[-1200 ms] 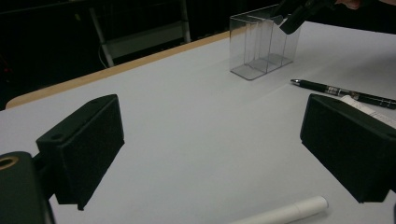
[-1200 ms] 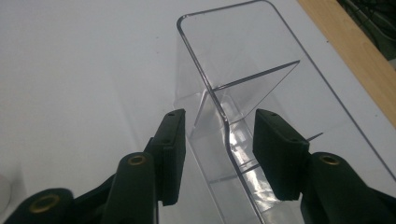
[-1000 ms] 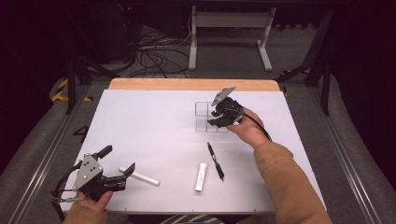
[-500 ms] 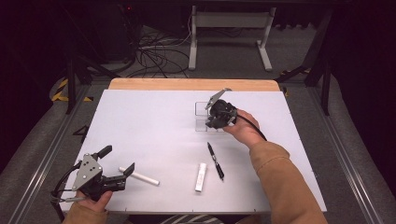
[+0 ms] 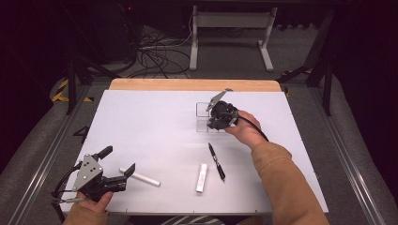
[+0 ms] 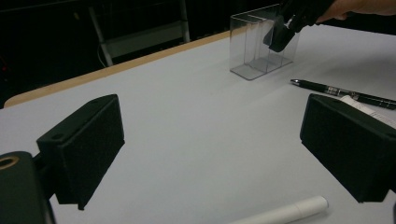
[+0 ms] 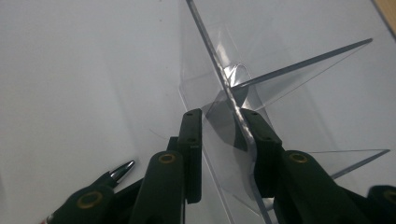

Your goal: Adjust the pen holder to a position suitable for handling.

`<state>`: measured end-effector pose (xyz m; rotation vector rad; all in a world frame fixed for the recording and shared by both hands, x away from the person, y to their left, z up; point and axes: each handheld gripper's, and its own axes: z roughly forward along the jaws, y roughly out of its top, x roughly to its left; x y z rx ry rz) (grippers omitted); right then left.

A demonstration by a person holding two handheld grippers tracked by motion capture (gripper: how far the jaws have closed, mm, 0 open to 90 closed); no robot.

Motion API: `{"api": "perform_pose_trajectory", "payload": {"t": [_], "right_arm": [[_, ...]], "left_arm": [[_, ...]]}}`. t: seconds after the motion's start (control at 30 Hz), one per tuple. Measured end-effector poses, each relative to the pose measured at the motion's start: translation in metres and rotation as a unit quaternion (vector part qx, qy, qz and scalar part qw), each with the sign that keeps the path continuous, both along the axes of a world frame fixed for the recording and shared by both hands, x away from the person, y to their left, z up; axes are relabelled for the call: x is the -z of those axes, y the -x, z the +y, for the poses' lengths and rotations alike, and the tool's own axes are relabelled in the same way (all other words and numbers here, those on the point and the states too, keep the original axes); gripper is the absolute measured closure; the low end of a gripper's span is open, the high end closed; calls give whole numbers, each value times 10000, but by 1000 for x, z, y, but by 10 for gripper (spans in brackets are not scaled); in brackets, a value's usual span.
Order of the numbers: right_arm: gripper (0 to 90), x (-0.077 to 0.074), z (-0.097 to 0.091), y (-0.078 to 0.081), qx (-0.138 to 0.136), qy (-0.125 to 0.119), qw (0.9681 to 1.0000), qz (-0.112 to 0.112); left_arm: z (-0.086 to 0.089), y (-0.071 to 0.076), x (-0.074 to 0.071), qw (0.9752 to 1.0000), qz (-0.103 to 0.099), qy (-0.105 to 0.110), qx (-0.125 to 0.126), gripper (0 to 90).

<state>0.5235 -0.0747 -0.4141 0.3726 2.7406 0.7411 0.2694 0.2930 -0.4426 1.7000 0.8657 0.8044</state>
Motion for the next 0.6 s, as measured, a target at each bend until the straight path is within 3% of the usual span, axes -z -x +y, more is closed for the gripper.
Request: {"api": "perform_pose_trajectory", "payload": {"t": [0.07, 0.2, 0.23, 0.33, 0.43, 0.5, 0.6], "right_arm": [[738, -1, 0, 2, -50, 47, 9999, -89], [875, -3, 0, 7, -209, 164, 9993, -251], [872, -4, 0, 9, -196, 216, 9987, -415], [879, -7, -3, 7, -210, 57, 9996, -174], [880, -11, -3, 9, -269, 70, 9993, -245], [879, -19, 0, 13, -321, -57, 9992, -215], [879, -34, 10, 23, -588, -170, 9979, -212]], "left_arm": [[0, 0, 0, 10000, 3, 4, 1, 71], [0, 0, 0, 10000, 4, 10, 3, 71], [0, 0, 0, 10000, 4, 8, 3, 70], [0, 0, 0, 10000, 3, 15, 1, 71], [-1, 0, 0, 10000, 8, 20, 1, 71], [-1, 0, 0, 10000, 18, 21, 4, 71], [-1, -1, 0, 10000, 21, 17, 8, 71]]}}
